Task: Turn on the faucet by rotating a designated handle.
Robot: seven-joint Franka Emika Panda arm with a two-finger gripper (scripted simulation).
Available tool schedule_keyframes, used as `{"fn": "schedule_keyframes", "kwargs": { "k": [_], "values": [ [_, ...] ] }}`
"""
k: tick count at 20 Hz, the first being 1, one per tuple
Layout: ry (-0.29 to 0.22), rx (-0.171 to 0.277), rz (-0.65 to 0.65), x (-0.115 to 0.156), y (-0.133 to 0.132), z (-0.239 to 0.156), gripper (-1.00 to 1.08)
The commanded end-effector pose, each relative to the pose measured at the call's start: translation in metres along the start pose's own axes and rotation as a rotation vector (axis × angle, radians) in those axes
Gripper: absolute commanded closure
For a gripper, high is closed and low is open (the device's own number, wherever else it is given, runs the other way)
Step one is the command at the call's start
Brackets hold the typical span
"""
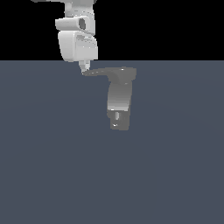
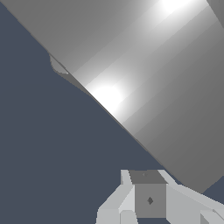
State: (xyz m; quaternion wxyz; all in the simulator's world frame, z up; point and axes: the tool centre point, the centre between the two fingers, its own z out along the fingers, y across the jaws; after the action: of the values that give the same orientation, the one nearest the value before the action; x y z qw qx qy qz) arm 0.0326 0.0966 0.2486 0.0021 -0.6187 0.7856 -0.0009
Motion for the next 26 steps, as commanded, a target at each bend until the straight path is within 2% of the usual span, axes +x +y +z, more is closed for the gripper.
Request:
{"fn": "schedule_keyframes", "kwargs": {
  "k": [1, 26],
  "values": [
    [0.002, -0.002, 0.002, 0.006, 0.005, 0.000, 1.08],
    [0.002, -0.003, -0.001, 0.053, 0.064, 0.000, 1.08]
  ]
}}
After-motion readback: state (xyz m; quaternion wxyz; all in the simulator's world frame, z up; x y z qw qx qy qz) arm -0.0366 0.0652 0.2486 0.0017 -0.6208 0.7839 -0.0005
